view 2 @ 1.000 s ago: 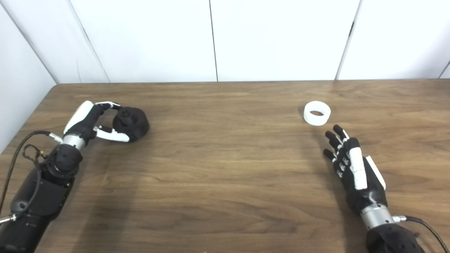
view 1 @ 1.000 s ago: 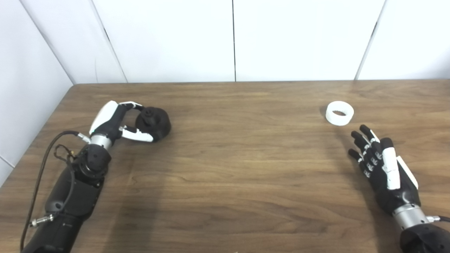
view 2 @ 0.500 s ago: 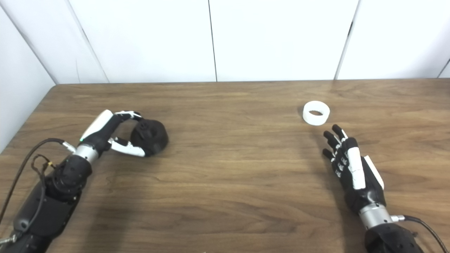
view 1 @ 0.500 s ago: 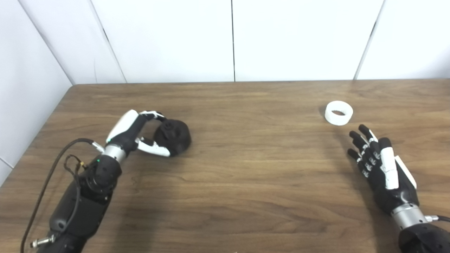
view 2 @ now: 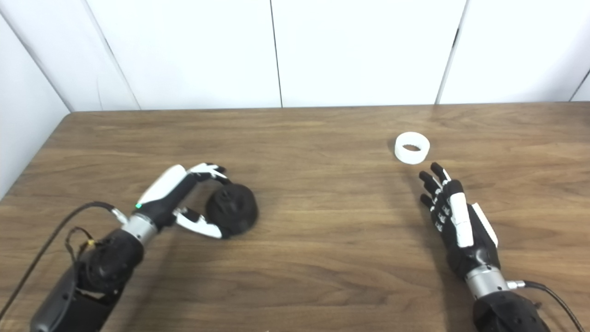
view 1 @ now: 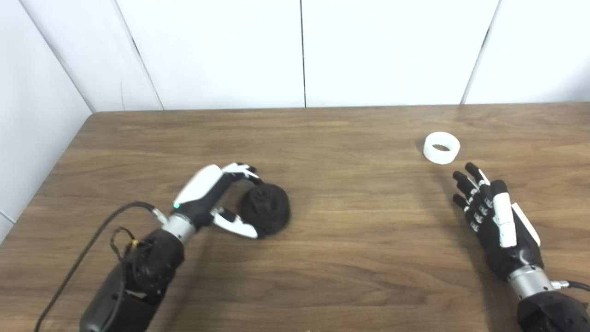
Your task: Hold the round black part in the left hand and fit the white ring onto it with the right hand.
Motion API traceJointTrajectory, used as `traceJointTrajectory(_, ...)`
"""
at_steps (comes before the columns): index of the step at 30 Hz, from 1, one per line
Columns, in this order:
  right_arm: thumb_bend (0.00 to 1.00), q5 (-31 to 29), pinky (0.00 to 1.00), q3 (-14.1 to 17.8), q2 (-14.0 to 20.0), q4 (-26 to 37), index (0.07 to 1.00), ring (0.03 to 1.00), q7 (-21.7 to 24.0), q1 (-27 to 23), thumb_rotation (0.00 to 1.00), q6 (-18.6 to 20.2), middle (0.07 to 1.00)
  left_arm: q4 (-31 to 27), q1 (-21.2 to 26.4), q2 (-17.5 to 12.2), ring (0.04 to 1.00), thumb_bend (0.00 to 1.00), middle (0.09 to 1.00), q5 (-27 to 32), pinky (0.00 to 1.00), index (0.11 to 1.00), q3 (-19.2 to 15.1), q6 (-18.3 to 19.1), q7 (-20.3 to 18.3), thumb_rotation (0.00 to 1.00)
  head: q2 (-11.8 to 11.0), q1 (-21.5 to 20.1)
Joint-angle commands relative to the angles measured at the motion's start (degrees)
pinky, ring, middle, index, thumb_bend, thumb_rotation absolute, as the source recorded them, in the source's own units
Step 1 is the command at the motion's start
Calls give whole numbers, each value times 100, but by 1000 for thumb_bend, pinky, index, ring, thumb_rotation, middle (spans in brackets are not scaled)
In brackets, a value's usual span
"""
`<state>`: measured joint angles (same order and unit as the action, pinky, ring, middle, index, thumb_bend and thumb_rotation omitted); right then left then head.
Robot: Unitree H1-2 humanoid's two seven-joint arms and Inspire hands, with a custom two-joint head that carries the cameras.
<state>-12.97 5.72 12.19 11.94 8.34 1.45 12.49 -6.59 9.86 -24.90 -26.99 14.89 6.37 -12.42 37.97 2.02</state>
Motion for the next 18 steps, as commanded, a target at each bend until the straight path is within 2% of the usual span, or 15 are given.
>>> traceJointTrajectory(1, 671, 8, 961, -33, -21, 187, 990, 986, 6, -170, 1000, -2, 938, -139, 49, -57, 960, 847, 890, -178, 869, 643, 18, -89, -15, 259, 13, -12)
traceJointTrajectory(4, 671, 16, 963, -46, -31, 207, 991, 986, -3, -169, 1000, 12, 940, -141, 21, -7, 964, 846, 893, -186, 874, 647, 35, -167, -54, 281, 47, -65)
traceJointTrajectory(8, 684, 17, 963, -37, -51, 264, 990, 984, -47, -149, 1000, 83, 937, -447, -155, 302, 975, 851, 899, -245, 890, 652, 389, -203, -195, 282, 80, -68)
traceJointTrajectory(18, 701, 44, 984, -51, -66, 303, 991, 995, -25, -140, 1000, 138, 943, -517, -340, 570, 970, 862, 895, -411, 885, 652, 500, -454, -178, 272, 119, -122)
